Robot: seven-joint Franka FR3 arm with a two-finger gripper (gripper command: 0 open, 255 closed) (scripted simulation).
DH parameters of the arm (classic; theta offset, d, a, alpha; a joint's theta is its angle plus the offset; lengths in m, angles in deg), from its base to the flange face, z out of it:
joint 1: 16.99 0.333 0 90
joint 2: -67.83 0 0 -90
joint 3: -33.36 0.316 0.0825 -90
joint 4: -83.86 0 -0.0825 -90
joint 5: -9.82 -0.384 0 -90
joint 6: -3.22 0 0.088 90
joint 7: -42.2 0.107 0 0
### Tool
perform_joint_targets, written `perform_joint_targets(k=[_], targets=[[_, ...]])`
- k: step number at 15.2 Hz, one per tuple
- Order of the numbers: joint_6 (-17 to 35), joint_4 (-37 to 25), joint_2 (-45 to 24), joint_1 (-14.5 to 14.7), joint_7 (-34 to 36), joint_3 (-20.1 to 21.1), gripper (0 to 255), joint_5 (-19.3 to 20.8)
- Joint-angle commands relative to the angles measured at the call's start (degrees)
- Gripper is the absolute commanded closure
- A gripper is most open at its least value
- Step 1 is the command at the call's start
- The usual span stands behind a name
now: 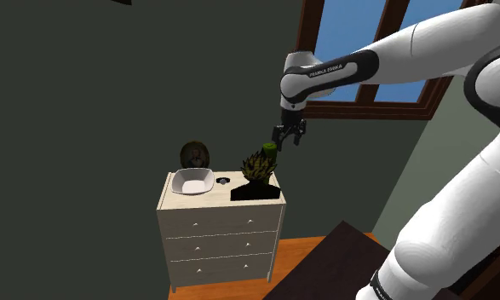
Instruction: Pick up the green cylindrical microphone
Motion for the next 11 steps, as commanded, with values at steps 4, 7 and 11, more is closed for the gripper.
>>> perform_joint_targets(k=[4, 7, 11], targets=[[2.1, -9.0, -11.2, -1.3, -2.1, -1.8, 0, -1.6], [2.3, -15.2, -17.9, -2.2, -3.3, -2.5, 0, -2.9], [1.6, -24.8, -27.2, -3.7, -4.7, -3.1, 0, -4.8]])
